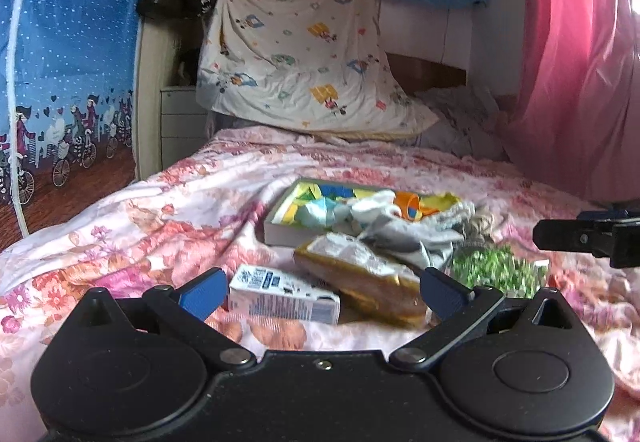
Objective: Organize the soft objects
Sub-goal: 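Move both open grippers back over the pile of soft items, then grasp a grey cloth with the left gripper while the right gripper grasps another grey cloth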
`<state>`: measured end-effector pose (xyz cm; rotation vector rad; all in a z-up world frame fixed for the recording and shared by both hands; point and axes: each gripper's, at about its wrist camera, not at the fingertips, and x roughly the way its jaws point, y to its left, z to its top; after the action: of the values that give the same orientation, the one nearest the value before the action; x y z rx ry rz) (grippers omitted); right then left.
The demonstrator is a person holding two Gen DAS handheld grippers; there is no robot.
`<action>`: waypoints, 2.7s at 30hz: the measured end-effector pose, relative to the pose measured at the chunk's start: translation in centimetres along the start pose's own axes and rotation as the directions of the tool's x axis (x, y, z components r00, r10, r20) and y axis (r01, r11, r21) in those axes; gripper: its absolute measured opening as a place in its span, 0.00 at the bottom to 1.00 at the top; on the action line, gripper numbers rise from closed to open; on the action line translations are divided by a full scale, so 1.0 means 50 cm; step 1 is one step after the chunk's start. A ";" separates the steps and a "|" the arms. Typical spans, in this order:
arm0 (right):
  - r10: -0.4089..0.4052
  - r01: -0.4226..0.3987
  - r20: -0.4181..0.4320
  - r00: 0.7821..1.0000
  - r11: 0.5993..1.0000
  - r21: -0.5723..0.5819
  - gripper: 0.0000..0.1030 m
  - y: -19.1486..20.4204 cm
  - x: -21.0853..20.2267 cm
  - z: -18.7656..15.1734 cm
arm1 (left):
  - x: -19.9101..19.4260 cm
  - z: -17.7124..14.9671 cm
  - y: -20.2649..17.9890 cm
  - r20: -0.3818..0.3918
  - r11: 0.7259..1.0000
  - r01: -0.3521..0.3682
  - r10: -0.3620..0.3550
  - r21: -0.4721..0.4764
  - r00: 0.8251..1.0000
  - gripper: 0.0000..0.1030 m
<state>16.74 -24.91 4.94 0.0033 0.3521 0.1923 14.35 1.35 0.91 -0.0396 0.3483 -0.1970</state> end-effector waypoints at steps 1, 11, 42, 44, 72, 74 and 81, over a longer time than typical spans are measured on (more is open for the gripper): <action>0.000 0.000 -0.008 1.000 1.000 -0.003 1.00 -0.002 -0.003 -0.006 | 0.001 -0.003 -0.002 -0.003 1.000 0.003 -0.003 0.005 1.000 0.99; -0.018 0.015 -0.085 0.996 0.999 -0.038 0.99 0.010 0.014 -0.017 | 0.010 -0.015 -0.009 -0.021 0.999 0.009 -0.008 0.042 1.000 0.99; -0.094 0.096 -0.098 0.991 0.995 0.011 0.99 -0.033 0.046 -0.039 | 0.065 -0.008 -0.048 -0.016 0.988 0.046 -0.045 0.147 0.999 0.99; -0.097 0.099 -0.084 0.992 0.995 0.020 0.99 -0.038 0.049 -0.035 | 0.078 -0.002 -0.048 -0.015 0.989 0.056 -0.054 0.136 0.998 0.99; -0.107 0.108 -0.009 0.994 0.993 0.048 0.99 -0.111 0.122 -0.025 | 0.217 0.032 -0.076 0.026 0.951 0.226 -0.237 0.210 0.971 0.96; -0.105 0.106 -0.009 0.994 0.993 0.053 0.99 -0.113 0.124 -0.028 | 0.228 0.037 -0.077 0.009 0.948 0.259 -0.265 0.184 0.964 0.94; -0.071 0.072 -0.019 0.997 0.995 0.074 0.99 -0.118 0.132 -0.020 | 0.267 0.047 -0.093 -0.049 0.923 0.338 -0.335 0.185 0.941 0.80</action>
<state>23.59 -29.47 1.49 0.0628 0.3746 0.1084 26.59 -5.82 -1.02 0.0926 0.3359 -0.5723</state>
